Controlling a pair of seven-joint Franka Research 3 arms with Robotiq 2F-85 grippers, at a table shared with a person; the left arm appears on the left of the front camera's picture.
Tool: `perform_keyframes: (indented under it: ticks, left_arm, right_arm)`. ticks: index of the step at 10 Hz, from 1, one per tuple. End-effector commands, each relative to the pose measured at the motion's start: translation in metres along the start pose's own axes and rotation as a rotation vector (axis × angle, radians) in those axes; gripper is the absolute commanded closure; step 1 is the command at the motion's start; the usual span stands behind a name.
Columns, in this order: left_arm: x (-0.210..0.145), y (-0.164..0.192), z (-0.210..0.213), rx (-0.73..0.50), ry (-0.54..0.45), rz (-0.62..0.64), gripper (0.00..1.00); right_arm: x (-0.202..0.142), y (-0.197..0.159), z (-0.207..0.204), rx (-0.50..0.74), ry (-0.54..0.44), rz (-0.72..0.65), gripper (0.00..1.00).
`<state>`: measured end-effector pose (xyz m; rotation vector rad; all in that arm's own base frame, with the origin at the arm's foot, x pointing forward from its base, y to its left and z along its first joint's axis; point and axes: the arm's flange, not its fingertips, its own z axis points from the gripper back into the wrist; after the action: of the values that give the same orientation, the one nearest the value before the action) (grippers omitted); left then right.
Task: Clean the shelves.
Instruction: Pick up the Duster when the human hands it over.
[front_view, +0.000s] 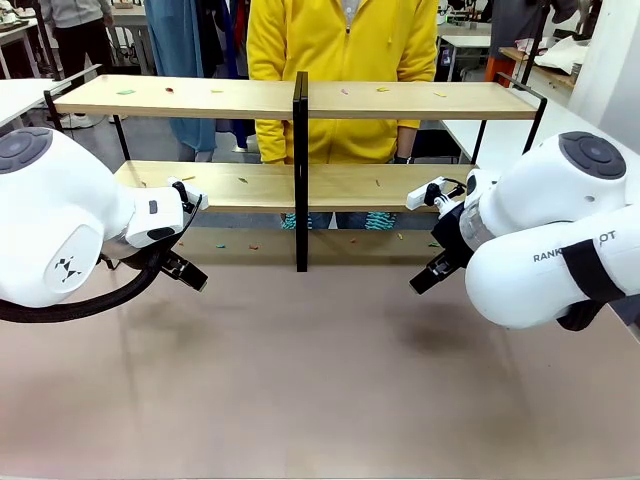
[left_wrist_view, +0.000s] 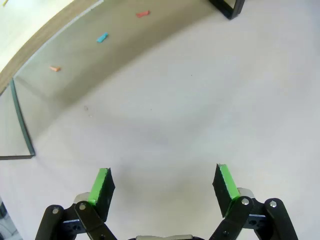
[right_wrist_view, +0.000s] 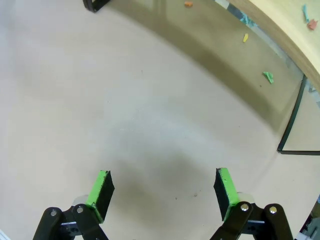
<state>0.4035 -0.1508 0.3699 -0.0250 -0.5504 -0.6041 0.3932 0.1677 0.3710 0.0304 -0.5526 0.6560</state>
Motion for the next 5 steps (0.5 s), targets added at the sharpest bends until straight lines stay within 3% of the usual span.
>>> perform_keyframes:
  ticks: [1, 3, 4, 5]
  left_arm:
    - [-0.002, 0.000, 0.030, -0.082, -0.012, -0.087, 0.00]
    - [-0.036, 0.014, 0.121, -0.279, -0.120, -0.221, 0.00]
    - [-0.069, 0.026, 0.172, -0.422, -0.216, -0.318, 0.00]
    - [-0.092, 0.033, 0.203, -0.336, -0.286, -0.284, 0.00]
  right_arm:
    - [-0.001, -0.014, 0.033, 0.020, 0.109, -0.072, 0.00]
    - [-0.033, -0.056, 0.119, 0.198, -0.077, -0.196, 0.00]
    - [-0.053, -0.067, 0.162, 0.308, -0.114, -0.207, 0.00]
    - [-0.068, -0.076, 0.191, 0.354, -0.166, -0.253, 0.00]
